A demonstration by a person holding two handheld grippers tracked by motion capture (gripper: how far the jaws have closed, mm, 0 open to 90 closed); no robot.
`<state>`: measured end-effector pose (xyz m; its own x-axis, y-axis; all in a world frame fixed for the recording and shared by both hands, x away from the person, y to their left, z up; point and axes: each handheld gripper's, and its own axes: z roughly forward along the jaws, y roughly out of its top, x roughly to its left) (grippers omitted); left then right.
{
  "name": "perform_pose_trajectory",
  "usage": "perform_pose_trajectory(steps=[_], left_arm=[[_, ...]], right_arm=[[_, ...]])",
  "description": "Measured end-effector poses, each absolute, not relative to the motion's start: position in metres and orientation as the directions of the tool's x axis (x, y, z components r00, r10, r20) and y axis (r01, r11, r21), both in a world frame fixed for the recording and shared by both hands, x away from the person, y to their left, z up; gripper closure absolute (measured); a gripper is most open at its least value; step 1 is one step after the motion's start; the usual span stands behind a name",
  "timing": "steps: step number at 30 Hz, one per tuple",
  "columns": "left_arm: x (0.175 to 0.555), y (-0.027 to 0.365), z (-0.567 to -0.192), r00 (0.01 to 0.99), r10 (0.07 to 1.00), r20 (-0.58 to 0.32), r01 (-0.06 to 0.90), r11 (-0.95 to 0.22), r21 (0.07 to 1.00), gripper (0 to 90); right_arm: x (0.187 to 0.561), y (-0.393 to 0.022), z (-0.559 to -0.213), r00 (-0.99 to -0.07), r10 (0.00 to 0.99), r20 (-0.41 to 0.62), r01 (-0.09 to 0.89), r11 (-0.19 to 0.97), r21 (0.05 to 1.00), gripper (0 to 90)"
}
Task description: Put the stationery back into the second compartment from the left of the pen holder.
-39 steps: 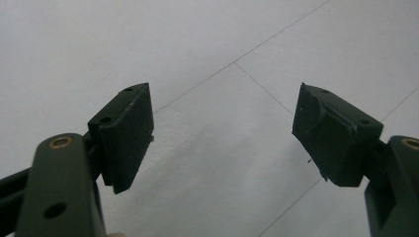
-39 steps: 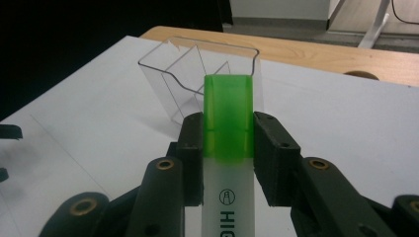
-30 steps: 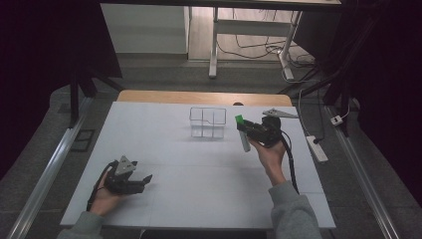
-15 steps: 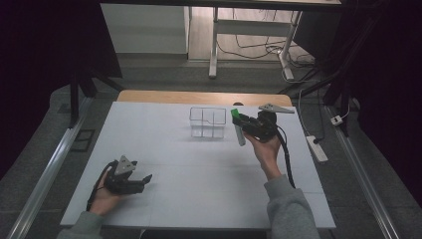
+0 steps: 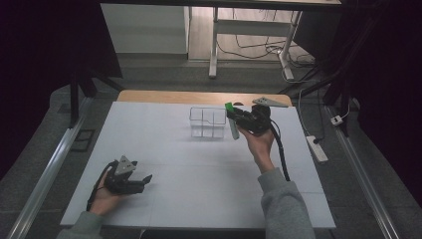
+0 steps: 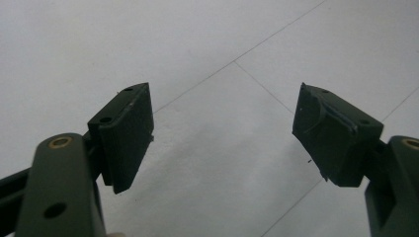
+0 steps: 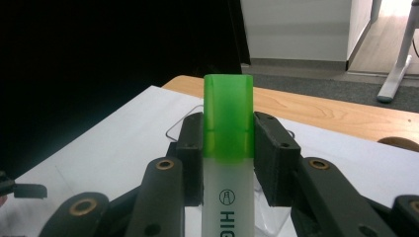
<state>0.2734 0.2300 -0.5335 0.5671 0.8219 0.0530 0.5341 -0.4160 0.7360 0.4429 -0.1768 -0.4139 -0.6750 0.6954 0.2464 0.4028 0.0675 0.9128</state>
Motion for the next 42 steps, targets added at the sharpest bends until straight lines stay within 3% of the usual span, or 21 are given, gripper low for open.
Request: perform_pose_trajectory(steps=[42], left_arm=[[0.273,0.232,-0.533,0.566,0.823,0.052,0.531,-0.412,0.74,23.8]], right_arm=[[0.493,-0.134,-0.411,-0.691,0.67,0.271,0.374,0.011,0.927,66.2]])
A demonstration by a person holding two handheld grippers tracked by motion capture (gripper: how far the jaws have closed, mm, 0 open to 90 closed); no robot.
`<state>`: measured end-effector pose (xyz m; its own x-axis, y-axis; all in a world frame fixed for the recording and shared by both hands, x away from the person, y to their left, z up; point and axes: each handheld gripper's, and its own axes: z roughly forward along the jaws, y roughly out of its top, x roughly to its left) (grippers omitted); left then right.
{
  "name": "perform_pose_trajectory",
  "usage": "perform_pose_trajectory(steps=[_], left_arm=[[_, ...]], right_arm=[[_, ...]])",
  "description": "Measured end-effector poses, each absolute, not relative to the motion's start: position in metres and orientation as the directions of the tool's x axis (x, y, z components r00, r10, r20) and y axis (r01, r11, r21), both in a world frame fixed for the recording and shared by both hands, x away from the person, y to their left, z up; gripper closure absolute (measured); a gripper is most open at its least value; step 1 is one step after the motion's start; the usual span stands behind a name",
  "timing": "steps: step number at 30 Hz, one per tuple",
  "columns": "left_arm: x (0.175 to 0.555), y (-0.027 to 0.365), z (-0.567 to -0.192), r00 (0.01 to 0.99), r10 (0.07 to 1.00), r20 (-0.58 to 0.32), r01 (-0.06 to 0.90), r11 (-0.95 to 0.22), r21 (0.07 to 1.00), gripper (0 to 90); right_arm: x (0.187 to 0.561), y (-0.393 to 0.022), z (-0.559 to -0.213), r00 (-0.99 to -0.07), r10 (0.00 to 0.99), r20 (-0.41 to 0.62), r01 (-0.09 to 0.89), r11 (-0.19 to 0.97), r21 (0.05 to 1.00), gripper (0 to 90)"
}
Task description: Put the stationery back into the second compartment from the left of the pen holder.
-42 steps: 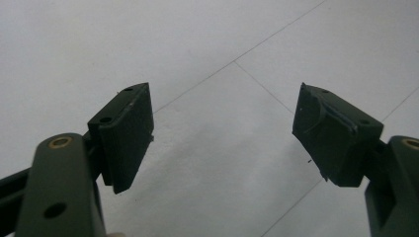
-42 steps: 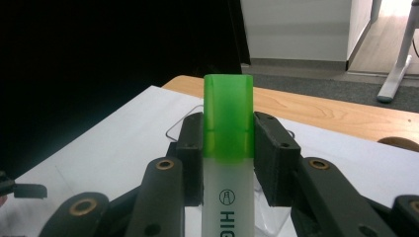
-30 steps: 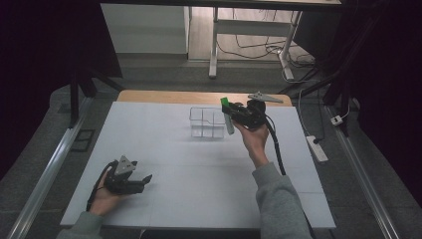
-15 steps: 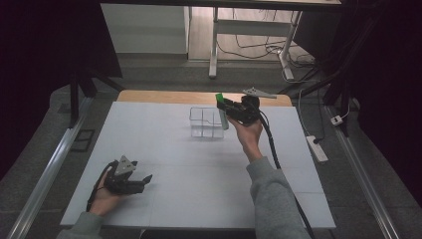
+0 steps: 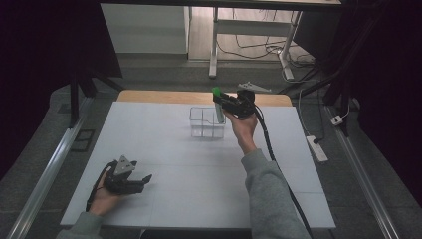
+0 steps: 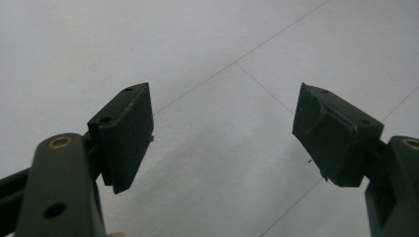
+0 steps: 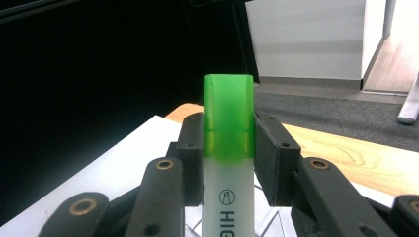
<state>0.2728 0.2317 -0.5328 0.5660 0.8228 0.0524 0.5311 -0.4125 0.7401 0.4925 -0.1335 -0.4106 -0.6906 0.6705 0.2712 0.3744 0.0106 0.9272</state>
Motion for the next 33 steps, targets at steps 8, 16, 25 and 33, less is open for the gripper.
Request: perform_pose_trajectory(steps=[8,16,25,33], left_arm=[[0.273,0.233,-0.533,0.564,0.824,0.048,0.532,-0.407,0.742,23.8],[0.274,0.235,-0.533,0.563,0.825,0.047,0.533,-0.405,0.743,23.8],[0.274,0.234,-0.534,0.564,0.824,0.05,0.533,-0.41,0.74,23.8],[0.274,0.235,-0.534,0.562,0.826,0.049,0.535,-0.409,0.739,23.7]], right_arm=[[0.502,-0.125,-0.408,-0.697,0.665,0.269,0.359,-0.001,0.933,66.2],[0.512,-0.114,-0.411,-0.702,0.658,0.272,0.358,-0.004,0.934,66.2],[0.523,-0.102,-0.42,-0.705,0.652,0.279,0.361,-0.009,0.933,66.1],[0.526,-0.098,-0.424,-0.708,0.652,0.272,0.353,-0.007,0.936,65.9]])
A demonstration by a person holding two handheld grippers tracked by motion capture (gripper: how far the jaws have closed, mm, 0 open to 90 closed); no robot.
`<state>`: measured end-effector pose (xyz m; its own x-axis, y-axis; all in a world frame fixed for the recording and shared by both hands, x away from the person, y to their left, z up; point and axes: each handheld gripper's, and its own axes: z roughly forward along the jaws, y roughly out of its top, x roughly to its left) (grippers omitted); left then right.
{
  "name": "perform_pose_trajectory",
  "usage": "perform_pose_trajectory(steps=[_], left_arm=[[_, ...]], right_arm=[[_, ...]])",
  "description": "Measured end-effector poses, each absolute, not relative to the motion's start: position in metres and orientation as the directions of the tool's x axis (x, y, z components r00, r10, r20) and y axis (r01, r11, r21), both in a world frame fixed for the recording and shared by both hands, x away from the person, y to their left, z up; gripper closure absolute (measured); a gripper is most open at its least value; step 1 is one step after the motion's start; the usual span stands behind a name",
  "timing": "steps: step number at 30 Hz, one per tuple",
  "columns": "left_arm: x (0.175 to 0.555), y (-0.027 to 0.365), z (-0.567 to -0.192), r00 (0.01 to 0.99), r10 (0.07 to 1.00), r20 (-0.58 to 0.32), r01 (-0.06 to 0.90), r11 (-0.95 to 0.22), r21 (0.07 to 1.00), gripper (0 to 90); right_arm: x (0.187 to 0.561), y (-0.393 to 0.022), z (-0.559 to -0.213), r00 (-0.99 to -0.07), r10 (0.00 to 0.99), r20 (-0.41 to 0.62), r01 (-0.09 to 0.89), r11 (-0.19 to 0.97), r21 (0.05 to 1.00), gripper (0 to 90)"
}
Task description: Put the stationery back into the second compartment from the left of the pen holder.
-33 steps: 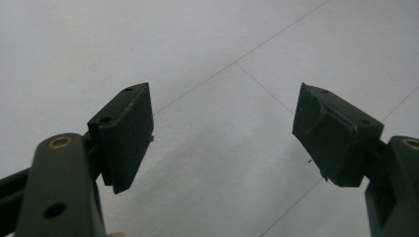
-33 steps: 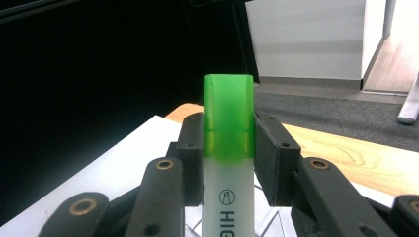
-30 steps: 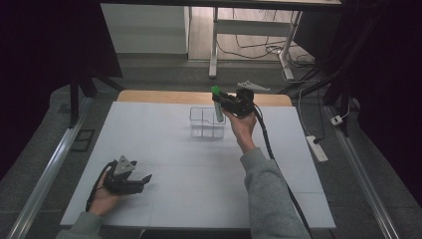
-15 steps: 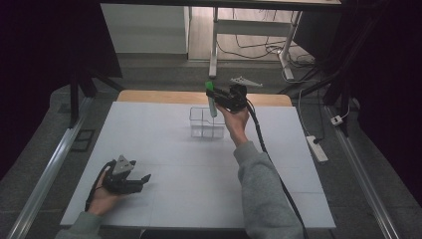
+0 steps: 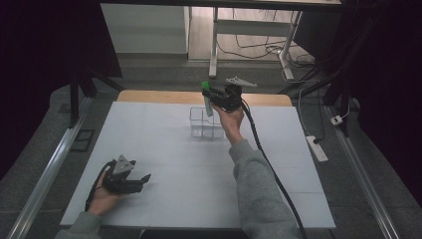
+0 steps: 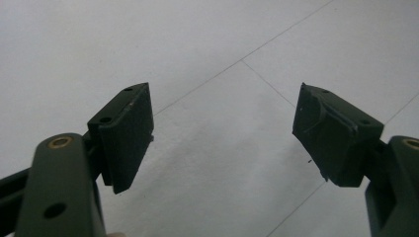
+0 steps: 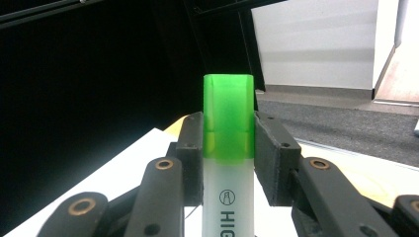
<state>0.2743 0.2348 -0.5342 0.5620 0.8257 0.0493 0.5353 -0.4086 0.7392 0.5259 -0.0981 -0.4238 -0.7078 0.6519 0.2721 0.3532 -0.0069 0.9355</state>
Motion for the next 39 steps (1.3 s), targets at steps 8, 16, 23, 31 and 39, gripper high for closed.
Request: perform_pose_trajectory(steps=[8,16,23,31,39], left_arm=[[0.274,0.235,-0.535,0.562,0.825,0.053,0.538,-0.414,0.735,23.7],[0.274,0.234,-0.535,0.564,0.824,0.058,0.535,-0.418,0.734,23.7],[0.274,0.233,-0.535,0.562,0.825,0.062,0.537,-0.421,0.731,23.7],[0.274,0.233,-0.535,0.563,0.824,0.064,0.537,-0.423,0.73,23.7],[0.274,0.233,-0.535,0.56,0.826,0.063,0.537,-0.42,0.732,23.6]], right_arm=[[0.526,-0.098,-0.429,-0.698,0.665,0.266,0.363,0.009,0.932,55.8],[0.519,-0.099,-0.425,-0.714,0.663,0.224,0.368,0.082,0.926,50.1],[0.512,-0.104,-0.424,-0.723,0.663,0.192,0.368,0.135,0.92,49.2],[0.507,-0.117,-0.428,-0.717,0.672,0.185,0.379,0.153,0.913,48.7],[0.497,-0.13,-0.431,-0.72,0.674,0.163,0.376,0.182,0.909,48.1]])
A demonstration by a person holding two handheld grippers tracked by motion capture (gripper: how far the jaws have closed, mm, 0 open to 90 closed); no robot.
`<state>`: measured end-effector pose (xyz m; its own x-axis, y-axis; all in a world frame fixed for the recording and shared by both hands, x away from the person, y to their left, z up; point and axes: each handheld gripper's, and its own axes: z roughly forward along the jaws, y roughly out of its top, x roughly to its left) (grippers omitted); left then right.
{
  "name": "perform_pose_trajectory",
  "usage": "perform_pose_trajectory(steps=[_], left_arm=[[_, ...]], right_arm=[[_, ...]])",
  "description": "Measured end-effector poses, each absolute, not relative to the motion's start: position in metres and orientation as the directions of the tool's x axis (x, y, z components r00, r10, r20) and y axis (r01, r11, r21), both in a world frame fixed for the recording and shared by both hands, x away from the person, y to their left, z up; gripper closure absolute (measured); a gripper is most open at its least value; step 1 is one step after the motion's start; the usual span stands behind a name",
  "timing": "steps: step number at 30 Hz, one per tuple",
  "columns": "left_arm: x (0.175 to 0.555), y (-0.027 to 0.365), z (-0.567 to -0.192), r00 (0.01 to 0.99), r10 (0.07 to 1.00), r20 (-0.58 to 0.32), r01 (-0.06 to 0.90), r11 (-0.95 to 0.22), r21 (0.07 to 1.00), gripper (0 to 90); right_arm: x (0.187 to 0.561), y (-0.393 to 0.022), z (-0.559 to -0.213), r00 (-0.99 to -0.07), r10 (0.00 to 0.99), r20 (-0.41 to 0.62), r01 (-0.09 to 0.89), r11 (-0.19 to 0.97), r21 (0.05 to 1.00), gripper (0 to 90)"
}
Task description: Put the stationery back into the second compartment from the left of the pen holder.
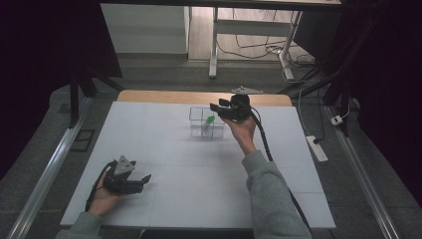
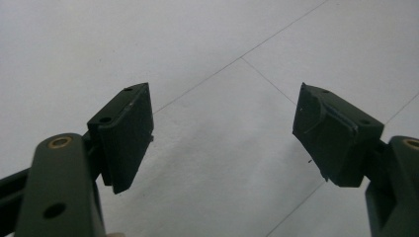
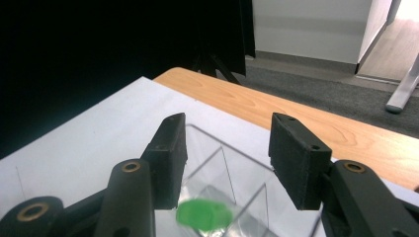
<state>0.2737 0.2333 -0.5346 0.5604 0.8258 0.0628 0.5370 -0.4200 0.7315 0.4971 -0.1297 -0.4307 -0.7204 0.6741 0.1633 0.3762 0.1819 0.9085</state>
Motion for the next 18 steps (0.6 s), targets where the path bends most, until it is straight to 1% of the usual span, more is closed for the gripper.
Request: perform_pose_trajectory(steps=[9,10,18], left_arm=[[0.273,0.233,-0.534,0.559,0.826,0.065,0.534,-0.42,0.734,23.7],[0.273,0.233,-0.534,0.559,0.827,0.066,0.533,-0.419,0.735,23.6],[0.273,0.231,-0.534,0.559,0.826,0.069,0.532,-0.421,0.735,23.6]], right_arm=[[0.473,-0.158,-0.437,-0.712,0.688,0.14,0.386,0.218,0.896,46.9],[0.467,-0.167,-0.439,-0.711,0.69,0.135,0.39,0.227,0.892,46.1],[0.442,-0.199,-0.443,-0.706,0.696,0.131,0.41,0.252,0.877,43.2]])
